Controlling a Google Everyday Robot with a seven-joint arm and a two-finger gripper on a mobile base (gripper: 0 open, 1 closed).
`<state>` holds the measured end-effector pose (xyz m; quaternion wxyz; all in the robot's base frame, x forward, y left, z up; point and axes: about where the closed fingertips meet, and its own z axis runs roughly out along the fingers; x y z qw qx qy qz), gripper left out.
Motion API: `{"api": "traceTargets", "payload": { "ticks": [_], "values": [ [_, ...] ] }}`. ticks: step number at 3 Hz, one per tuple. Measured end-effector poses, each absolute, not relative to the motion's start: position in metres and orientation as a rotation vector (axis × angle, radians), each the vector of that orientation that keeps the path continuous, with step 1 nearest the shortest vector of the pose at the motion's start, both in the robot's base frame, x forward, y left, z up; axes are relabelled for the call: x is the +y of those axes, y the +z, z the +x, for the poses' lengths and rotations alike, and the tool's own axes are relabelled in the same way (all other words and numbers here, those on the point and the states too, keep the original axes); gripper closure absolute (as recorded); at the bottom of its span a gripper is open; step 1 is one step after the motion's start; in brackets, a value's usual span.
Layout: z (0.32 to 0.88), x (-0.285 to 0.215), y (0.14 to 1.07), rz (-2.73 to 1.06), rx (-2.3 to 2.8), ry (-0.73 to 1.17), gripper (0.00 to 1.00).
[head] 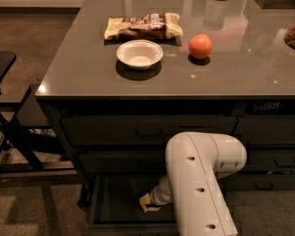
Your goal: Place sponge into bottom drawer
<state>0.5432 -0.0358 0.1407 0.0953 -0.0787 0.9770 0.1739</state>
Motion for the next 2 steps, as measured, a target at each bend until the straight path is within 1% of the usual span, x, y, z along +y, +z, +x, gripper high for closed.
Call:
{"api": "traceTargets", "payload": {
  "ticks": [2],
  "values": [
    [0.5431, -0.0357, 0.1407, -0.233, 2.896, 0.515, 0.11]
  ]
}}
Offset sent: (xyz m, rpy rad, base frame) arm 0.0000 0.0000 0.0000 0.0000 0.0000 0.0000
